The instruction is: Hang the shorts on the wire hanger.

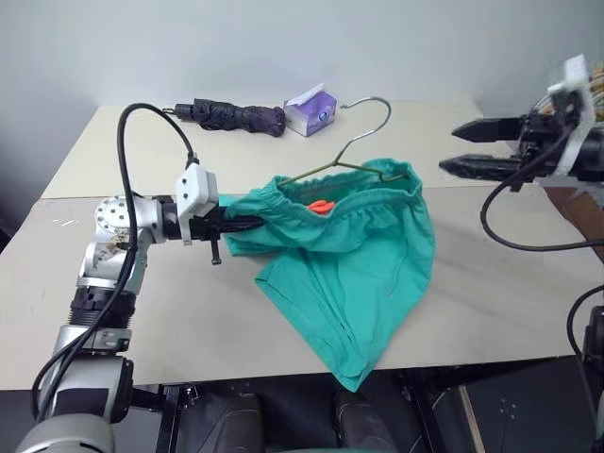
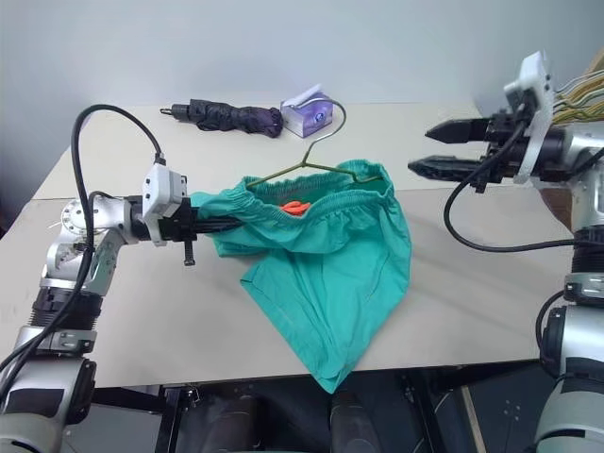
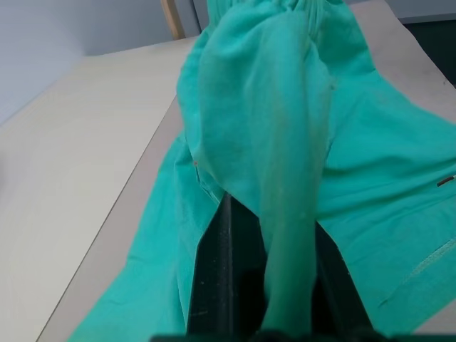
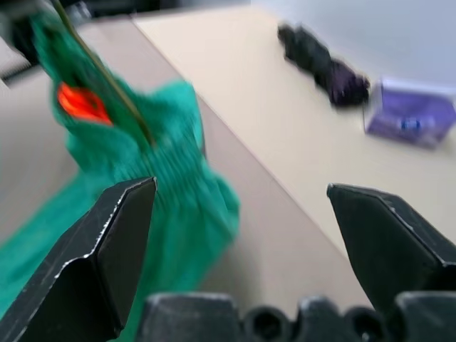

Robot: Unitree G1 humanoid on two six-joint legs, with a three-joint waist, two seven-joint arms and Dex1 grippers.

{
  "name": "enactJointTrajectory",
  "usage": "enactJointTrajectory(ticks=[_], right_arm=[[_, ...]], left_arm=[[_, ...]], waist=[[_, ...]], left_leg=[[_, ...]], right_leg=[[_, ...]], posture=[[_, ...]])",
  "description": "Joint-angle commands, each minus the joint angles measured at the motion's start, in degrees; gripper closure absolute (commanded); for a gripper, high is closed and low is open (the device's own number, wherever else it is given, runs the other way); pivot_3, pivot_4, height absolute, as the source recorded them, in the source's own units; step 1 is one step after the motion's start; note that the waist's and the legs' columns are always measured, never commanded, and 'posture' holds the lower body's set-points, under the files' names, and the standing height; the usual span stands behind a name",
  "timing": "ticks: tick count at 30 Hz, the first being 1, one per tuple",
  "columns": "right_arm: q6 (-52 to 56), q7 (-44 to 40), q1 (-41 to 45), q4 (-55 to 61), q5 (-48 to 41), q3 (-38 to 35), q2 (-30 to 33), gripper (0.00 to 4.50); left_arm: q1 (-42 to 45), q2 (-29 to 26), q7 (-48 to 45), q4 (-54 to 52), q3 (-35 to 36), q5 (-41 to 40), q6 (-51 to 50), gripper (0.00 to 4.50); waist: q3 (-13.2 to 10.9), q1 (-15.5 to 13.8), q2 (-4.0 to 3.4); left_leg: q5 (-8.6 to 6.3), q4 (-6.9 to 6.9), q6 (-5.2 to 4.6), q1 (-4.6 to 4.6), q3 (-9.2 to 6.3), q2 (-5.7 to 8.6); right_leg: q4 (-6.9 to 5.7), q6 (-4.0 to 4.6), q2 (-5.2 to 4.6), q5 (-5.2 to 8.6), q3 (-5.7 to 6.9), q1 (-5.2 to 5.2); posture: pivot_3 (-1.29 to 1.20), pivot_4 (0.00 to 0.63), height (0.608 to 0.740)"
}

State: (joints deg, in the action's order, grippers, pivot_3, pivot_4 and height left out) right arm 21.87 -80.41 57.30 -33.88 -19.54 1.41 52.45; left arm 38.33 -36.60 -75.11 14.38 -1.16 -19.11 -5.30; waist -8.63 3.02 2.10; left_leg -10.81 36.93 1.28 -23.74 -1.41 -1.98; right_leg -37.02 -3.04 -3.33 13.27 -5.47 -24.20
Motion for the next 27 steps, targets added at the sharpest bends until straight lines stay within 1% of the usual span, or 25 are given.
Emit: enactJointTrajectory(ticks=[1,5,9,13,21,24,25,26,27], right_arm=[[-5.30,-1.73,3.87,-4.19,4.16,1.57,-0.50,0.03],[-9.18,-5.20,6.62,-8.00,7.66,4.55,-3.04,0.03],[-9.96,-7.50,9.22,-9.53,8.46,5.28,-6.30,0.03],[-10.14,-11.08,8.78,-5.48,9.08,7.38,-8.38,0.03],[-7.80,-11.79,7.34,0.67,9.06,9.40,-9.93,0.03],[-7.41,-11.93,6.59,2.52,9.63,10.53,-9.89,0.62],[-7.38,-12.01,6.31,2.98,9.68,10.80,-9.81,0.93],[-7.06,-12.08,6.17,3.26,9.60,11.06,-9.73,1.36],[-6.75,-11.71,6.04,3.40,9.76,11.26,-9.74,1.64]], left_arm=[[1.97,0.11,-0.15,-0.82,0.59,-0.50,1.20,4.50],[2.35,0.22,-0.20,-0.54,0.55,-0.40,1.34,4.50],[2.00,0.39,-0.06,-1.05,0.40,-0.30,1.33,4.50],[1.75,0.50,-0.40,-1.39,-0.17,0.11,1.81,4.50],[2.35,0.84,-0.96,-1.33,-0.46,0.34,1.60,4.50],[2.64,1.05,-1.47,-0.97,-0.86,0.47,1.88,4.50],[2.70,1.15,-1.54,-0.93,-0.94,0.52,1.91,4.50],[2.74,1.23,-1.54,-0.91,-0.99,0.55,1.89,4.50],[2.91,1.39,-1.55,-0.75,-1.09,0.60,1.94,4.50]], waist=[[0.02,0.10,-0.05],[0.03,0.42,-0.06],[0.03,0.59,-0.06],[0.03,0.67,-0.06],[0.03,0.59,-0.07],[0.03,0.60,-0.07],[0.03,0.60,-0.07],[0.03,0.61,-0.07],[0.03,0.63,-0.07]], left_leg=[[0.00,0.00,0.00,0.00,0.00,0.00],[0.00,0.00,0.01,0.00,0.00,0.01],[0.00,0.00,0.00,0.01,-0.02,0.01],[0.01,0.00,0.01,0.00,-0.04,0.01],[0.01,0.01,0.01,0.00,-0.04,0.02],[0.01,0.01,0.01,0.00,-0.05,0.02],[0.01,0.01,0.01,0.00,-0.05,0.02],[0.01,0.01,0.01,0.00,-0.04,0.02],[0.01,0.01,0.01,0.00,-0.05,0.02]], right_leg=[[-0.02,0.00,0.00,0.00,-0.01,-0.01],[-0.04,0.01,0.00,-0.01,-0.02,-0.03],[-0.05,0.01,0.00,-0.01,0.00,0.01],[-0.07,0.01,0.00,-0.02,0.00,-0.01],[-0.10,0.01,-0.01,-0.02,0.02,-0.01],[-0.09,0.01,-0.01,-0.02,0.02,-0.01],[-0.09,0.01,-0.01,-0.02,0.02,-0.01],[-0.10,0.01,-0.01,-0.02,0.02,-0.01],[-0.10,0.01,-0.01,-0.02,0.02,-0.01]], posture=[[0.03,0.083,0.740],[0.03,0.083,0.740],[0.03,0.085,0.740],[0.03,0.085,0.740],[0.03,0.083,0.740],[0.02,0.083,0.740],[0.02,0.083,0.740],[0.02,0.083,0.740],[0.01,0.082,0.740]])
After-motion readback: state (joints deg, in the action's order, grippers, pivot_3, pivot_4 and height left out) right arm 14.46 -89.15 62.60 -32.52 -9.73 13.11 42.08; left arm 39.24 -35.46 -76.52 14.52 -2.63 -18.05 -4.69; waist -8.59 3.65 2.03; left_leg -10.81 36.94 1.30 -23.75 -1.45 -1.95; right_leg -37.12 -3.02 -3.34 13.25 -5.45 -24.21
